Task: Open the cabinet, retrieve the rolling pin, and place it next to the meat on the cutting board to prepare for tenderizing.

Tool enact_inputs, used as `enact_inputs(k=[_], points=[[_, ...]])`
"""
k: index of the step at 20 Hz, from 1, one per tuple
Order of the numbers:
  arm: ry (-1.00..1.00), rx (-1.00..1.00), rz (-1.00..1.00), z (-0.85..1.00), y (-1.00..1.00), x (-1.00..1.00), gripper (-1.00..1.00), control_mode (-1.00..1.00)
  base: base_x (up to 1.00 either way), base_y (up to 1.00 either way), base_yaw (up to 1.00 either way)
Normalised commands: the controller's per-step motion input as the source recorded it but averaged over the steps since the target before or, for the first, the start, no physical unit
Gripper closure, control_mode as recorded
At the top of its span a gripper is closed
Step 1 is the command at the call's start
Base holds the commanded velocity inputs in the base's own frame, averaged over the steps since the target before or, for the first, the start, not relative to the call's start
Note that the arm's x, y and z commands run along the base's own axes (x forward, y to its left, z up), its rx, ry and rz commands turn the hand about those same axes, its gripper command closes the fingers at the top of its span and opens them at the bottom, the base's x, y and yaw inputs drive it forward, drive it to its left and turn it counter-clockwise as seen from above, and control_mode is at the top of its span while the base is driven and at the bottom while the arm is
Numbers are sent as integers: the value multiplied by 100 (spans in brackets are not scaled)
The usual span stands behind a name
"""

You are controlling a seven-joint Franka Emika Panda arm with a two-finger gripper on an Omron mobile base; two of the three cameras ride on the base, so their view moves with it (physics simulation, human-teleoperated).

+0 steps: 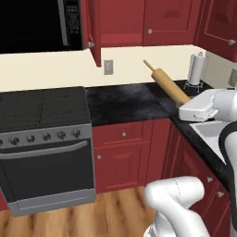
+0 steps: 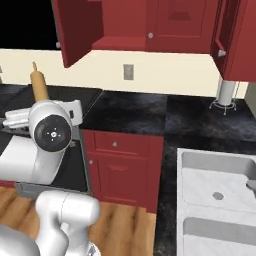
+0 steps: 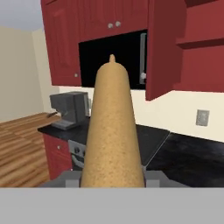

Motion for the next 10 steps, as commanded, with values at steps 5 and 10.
enact_inputs(k=[5, 10], points=[[0, 0, 0, 0, 0, 0, 100, 100, -45, 76, 1], [0, 0, 0, 0, 0, 0, 100, 100, -6, 87, 9]])
